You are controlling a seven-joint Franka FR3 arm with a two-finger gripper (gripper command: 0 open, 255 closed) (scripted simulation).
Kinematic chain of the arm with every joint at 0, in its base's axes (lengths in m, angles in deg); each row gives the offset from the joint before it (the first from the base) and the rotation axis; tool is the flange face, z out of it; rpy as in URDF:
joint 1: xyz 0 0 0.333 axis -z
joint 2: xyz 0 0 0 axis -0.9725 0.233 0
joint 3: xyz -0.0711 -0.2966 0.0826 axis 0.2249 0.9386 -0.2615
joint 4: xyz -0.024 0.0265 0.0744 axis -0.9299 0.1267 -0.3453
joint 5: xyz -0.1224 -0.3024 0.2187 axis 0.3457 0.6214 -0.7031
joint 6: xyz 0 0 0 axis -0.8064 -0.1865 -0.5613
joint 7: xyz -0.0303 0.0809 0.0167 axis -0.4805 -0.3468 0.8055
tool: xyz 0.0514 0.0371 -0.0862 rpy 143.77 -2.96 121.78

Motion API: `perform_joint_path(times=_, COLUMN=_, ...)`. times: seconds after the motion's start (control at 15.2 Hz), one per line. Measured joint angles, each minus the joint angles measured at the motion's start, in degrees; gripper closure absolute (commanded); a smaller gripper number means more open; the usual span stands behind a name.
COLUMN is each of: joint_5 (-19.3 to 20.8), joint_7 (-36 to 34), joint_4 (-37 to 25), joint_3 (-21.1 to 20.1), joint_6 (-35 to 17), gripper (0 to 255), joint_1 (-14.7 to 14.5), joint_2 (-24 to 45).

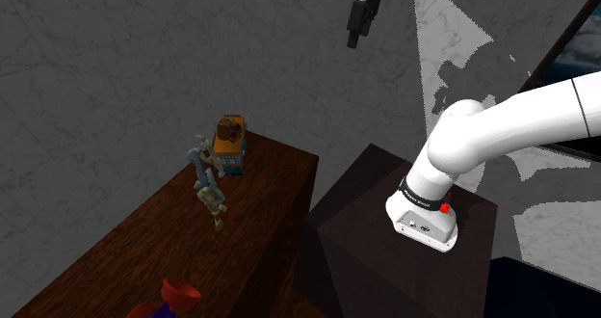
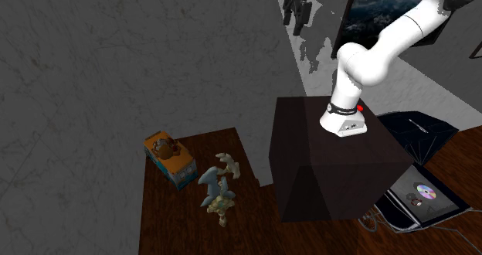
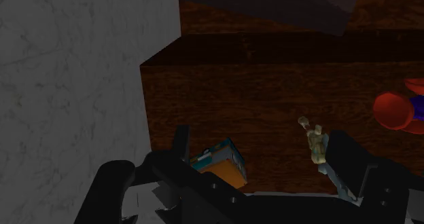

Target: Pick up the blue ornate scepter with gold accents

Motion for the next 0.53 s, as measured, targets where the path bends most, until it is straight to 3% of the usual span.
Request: perform_joint_path(times=0.53, joint_5=-2.81, joint_7=-4.75, joint_4=0.6, joint_3=-4.78, joint_6=-7.63, gripper=0, joint_1=-1.38, joint_2=7.58)
